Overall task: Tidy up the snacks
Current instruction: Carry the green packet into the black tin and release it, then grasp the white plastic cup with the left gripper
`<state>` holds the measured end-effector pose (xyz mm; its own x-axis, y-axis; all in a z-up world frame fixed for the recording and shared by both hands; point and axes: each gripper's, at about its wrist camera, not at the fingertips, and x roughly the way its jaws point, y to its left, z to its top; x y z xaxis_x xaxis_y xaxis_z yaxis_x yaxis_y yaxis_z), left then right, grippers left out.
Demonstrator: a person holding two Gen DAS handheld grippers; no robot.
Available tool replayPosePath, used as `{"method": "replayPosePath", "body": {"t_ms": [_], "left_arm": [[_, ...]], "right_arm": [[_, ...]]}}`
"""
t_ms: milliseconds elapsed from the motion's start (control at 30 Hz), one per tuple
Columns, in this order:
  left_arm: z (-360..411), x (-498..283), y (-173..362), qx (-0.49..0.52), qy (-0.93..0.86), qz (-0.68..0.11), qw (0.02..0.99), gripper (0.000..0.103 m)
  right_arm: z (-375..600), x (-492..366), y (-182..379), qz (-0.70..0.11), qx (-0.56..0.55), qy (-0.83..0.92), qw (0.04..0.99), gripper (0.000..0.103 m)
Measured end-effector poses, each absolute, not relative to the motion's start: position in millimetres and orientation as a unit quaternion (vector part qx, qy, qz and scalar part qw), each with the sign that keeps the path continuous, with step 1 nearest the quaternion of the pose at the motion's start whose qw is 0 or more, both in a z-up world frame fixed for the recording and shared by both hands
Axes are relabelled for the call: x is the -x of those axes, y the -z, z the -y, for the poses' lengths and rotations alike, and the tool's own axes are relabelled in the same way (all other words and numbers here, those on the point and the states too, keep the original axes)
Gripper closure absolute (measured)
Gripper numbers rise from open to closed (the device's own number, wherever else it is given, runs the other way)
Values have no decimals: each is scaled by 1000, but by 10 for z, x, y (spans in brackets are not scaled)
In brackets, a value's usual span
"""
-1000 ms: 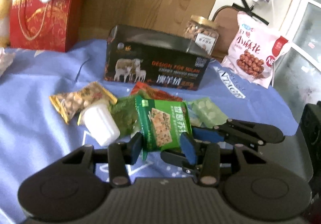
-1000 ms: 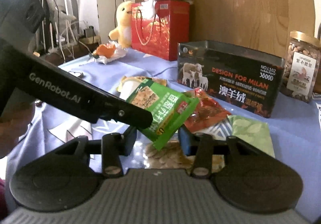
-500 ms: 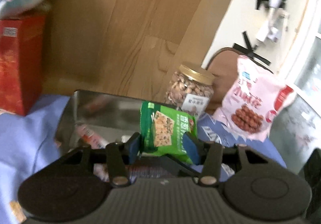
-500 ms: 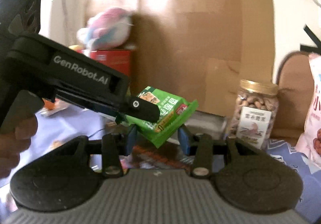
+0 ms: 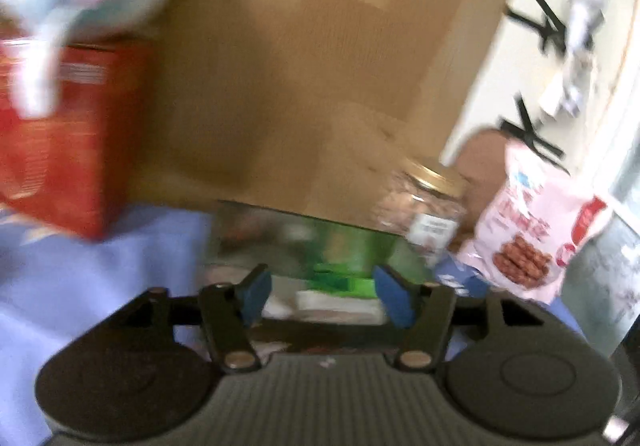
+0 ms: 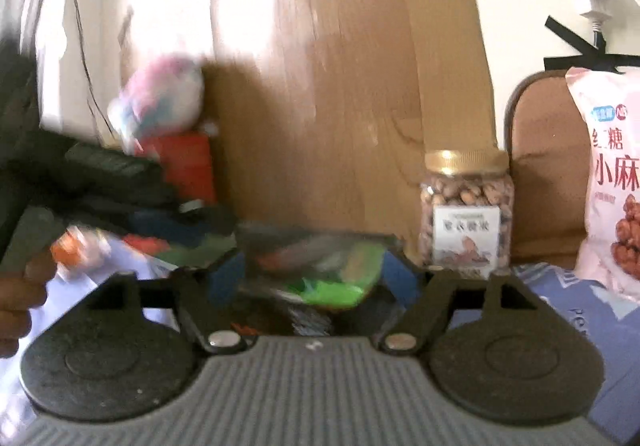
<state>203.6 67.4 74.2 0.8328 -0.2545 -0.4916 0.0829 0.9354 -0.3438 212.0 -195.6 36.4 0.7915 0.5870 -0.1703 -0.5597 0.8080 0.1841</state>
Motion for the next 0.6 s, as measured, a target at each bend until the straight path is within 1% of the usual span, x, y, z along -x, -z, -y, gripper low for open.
{"method": "replayPosePath", "body": {"t_ms": [67, 133, 200, 300, 433, 533, 567, 600], "left_arm": [[-952, -1783, -703, 157, 51, -283, 945, 41], [-1161, -1567, -593, 146, 8, -303, 942, 41], [-1270, -1414, -444, 134, -24, -328, 935, 41], [-1327, -1277, -265, 134, -40, -347, 928, 41], [-1327, -1197, -181, 147, -33, -349, 925, 41], [-1286, -1105, -199, 141, -24, -342, 929, 41], [-1257, -1069, -209, 138, -20, -339, 930, 41], [-1246, -1018, -215, 139, -14, -338, 931, 41]], "right_arm": [[1955, -2089, -416, -120, -98, -342, 927, 48], [1834, -2054, -433, -154, -112, -389, 901, 54], [1595, -1965, -411, -195, -88, -425, 880, 54], [1145, -1713, -320, -244, -7, -461, 853, 54], [673, -1415, -154, -269, 81, -481, 831, 54], [479, -1399, -83, -278, 118, -463, 833, 55], [449, -1421, -62, -284, 119, -457, 834, 58], [449, -1434, -41, -291, 114, -458, 832, 65]]}}
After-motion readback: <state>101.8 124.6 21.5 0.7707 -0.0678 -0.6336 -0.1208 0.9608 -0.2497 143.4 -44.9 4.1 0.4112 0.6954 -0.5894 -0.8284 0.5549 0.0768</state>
